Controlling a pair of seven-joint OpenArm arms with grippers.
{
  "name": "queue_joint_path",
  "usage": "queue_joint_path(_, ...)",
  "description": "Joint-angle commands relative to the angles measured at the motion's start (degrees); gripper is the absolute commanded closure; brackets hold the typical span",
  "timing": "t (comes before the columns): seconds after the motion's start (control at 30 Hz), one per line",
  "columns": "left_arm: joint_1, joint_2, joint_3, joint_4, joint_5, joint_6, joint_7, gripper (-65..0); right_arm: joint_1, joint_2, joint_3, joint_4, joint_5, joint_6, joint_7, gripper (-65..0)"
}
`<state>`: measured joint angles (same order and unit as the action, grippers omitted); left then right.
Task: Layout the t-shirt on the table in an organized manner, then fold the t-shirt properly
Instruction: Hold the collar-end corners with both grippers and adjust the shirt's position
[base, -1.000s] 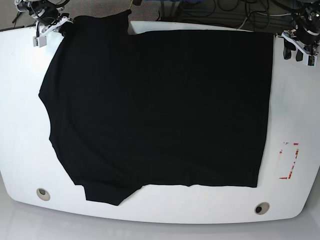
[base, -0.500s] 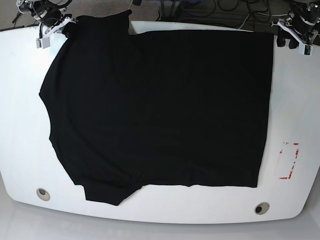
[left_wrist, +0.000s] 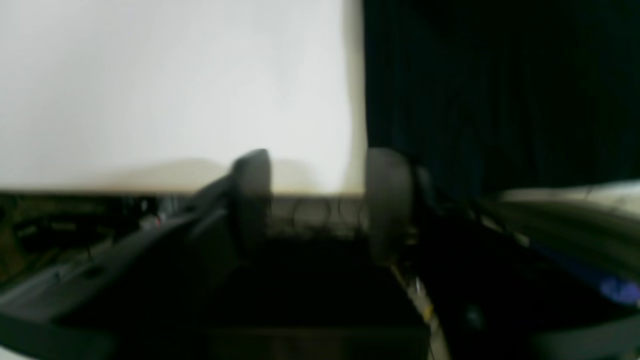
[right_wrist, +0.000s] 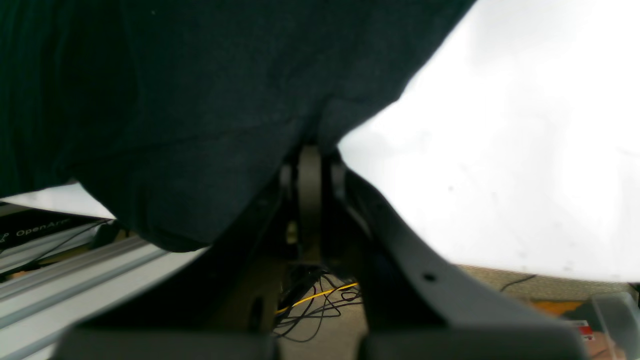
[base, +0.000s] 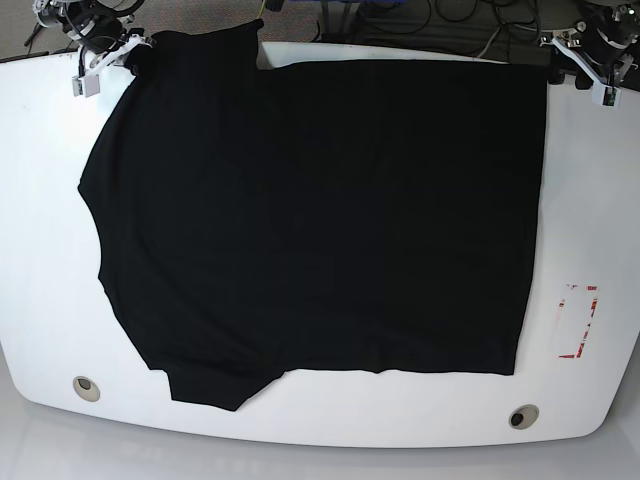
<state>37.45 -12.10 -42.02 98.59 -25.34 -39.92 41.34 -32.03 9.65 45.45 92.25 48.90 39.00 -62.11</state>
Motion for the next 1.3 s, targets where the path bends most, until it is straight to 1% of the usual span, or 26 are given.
queue_joint_path(0.0,0.4,-0.7,-0.1,1.0,-1.0,-0.1,-0.5,-37.6,-0.6,0.2,0.0,0.2,-2.6,-0.4,-2.4,0.0)
queue_joint_path(0.07,0.3,-0.7,-0.1,1.0,-1.0,-0.1,-0.5,-38.9,-0.6,0.2,0.0,0.2,-2.6,-0.4,-2.4,0.0)
queue_joint_path(0.9,0.2,-0.8,7.0,0.8,-0.8,-0.1,-0.5,-38.8,-0.6,0.4,0.0,0.0,-2.6,-0.2,-2.4,0.0)
queue_joint_path(1.27,0.2,-0.8,8.6,0.7,-0.8,-0.1,-0.4,-38.7,-0.6,0.4,0.0,0.0,-2.6,-0.1,-2.4,0.0)
